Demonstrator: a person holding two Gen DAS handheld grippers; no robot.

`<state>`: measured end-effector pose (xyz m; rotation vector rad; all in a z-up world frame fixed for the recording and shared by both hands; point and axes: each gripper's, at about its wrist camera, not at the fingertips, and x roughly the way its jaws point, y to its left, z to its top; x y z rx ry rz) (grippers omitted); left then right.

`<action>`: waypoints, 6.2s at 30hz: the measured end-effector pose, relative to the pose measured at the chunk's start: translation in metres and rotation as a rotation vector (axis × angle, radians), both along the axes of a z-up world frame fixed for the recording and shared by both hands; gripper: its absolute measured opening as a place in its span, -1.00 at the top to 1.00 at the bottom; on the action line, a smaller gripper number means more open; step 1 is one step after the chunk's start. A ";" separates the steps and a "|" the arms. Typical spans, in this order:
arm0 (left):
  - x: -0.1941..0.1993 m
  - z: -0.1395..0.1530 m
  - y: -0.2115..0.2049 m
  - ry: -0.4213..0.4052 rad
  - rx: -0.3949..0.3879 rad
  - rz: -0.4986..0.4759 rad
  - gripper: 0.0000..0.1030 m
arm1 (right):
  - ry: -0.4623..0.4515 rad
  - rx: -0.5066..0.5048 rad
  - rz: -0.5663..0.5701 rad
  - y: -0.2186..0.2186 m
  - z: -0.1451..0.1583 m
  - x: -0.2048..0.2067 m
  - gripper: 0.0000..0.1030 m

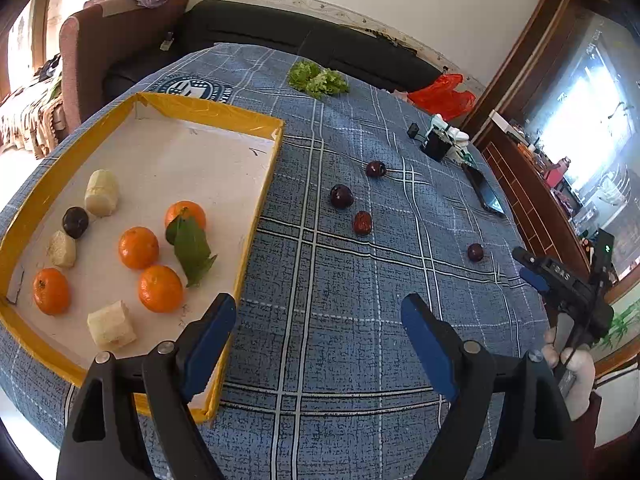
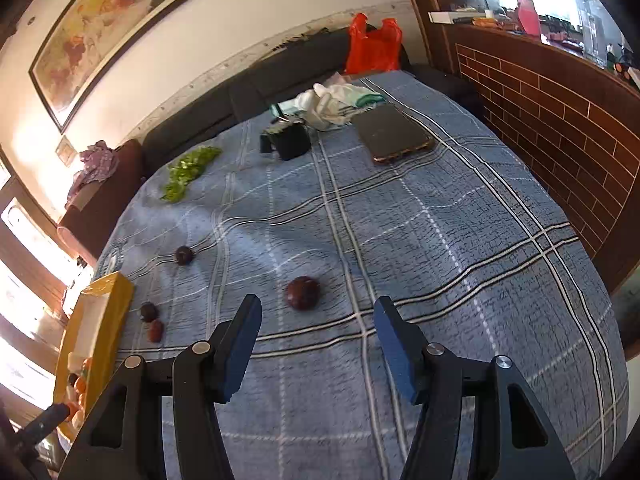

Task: Organize fruits
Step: 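Withdraw both tools and reach the left toward a red date, right toward a plum, then grasp the red date with the left tool while the right tool grasps a dark plum, then lower date and plum into the tray and open both tools, then withdraw both tools and reach toward the last two dark plums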

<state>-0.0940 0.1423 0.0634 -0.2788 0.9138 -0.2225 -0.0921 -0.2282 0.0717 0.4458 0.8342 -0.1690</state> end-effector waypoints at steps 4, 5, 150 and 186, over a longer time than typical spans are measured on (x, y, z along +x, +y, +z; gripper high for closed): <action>0.009 0.001 -0.015 -0.019 0.003 -0.060 -0.20 | 0.026 0.028 0.024 -0.002 -0.015 0.020 -0.22; 0.013 0.000 -0.020 -0.019 0.010 -0.072 -0.19 | 0.031 0.030 0.035 0.000 -0.018 0.026 -0.22; -0.082 0.083 0.020 -0.234 0.288 0.190 -0.56 | -0.063 -0.031 0.331 0.133 0.065 -0.019 -0.07; 0.057 0.089 0.008 -0.204 0.195 -0.032 -1.00 | -0.049 -0.291 0.253 0.085 0.143 0.113 -0.48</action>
